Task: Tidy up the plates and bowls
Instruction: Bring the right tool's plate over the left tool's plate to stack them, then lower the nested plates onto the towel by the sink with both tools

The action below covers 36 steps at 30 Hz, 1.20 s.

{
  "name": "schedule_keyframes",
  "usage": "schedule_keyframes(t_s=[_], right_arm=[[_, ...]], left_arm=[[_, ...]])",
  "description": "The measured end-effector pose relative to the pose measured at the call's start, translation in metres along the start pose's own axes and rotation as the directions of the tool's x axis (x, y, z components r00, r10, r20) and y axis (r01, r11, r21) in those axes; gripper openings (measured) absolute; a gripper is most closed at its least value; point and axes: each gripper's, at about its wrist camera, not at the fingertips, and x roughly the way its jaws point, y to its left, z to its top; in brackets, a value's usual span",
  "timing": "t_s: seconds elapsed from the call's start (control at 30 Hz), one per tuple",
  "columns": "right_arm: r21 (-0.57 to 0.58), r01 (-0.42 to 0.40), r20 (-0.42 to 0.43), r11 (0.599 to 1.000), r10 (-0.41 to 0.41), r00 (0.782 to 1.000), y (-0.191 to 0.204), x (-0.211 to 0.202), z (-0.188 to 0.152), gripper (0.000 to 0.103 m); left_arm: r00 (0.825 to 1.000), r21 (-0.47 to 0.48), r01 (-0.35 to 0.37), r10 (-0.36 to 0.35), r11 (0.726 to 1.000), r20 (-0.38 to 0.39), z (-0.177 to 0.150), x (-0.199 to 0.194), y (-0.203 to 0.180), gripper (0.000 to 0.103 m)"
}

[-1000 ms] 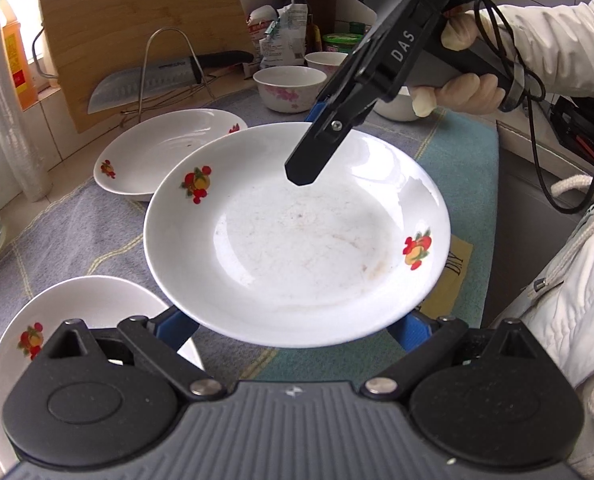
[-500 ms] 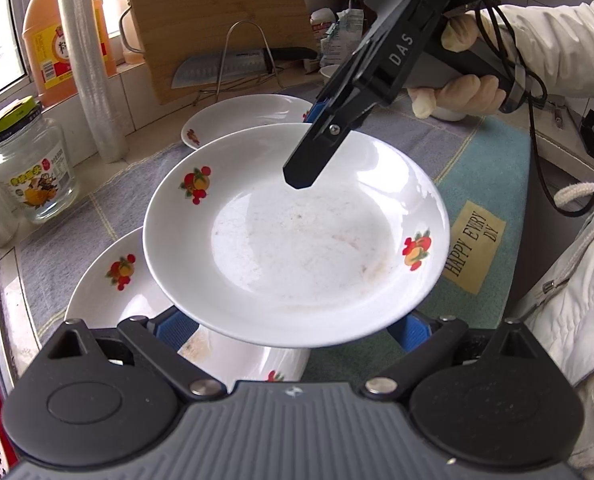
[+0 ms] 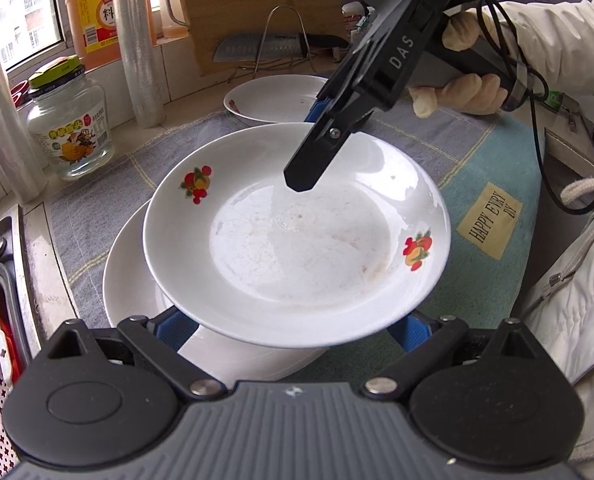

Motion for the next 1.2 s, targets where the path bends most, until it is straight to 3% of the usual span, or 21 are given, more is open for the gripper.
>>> schedule_keyframes(t_s=[0.63, 0.9, 1.2], right_arm=[[-0.034, 0.052, -0.018, 0.998, -0.053, 0.998, 0.016, 0.018, 0.014, 0.087], [-0.018, 0.102, -0.039, 0.995, -0.102, 0.994, 0.013, 0.016, 0.007, 0.087], [-0.035, 0.151, -0.058, 0.988, -0.153, 0.987, 0.017, 0.024, 0.008, 0.087]], left_arm=[[1.0, -0.017, 0.02, -0.02, 1.0, 0.005, -0.008, 0.001, 0.02, 0.098], [0.999, 0.018, 0.052, -0.052, 0.999, -0.009, -0.002, 0.01, 0.021, 0.099], [0.994, -0.04, 0.109, -0.11, 0.993, -0.021, -0.003, 0.014, 0.032, 0.099]])
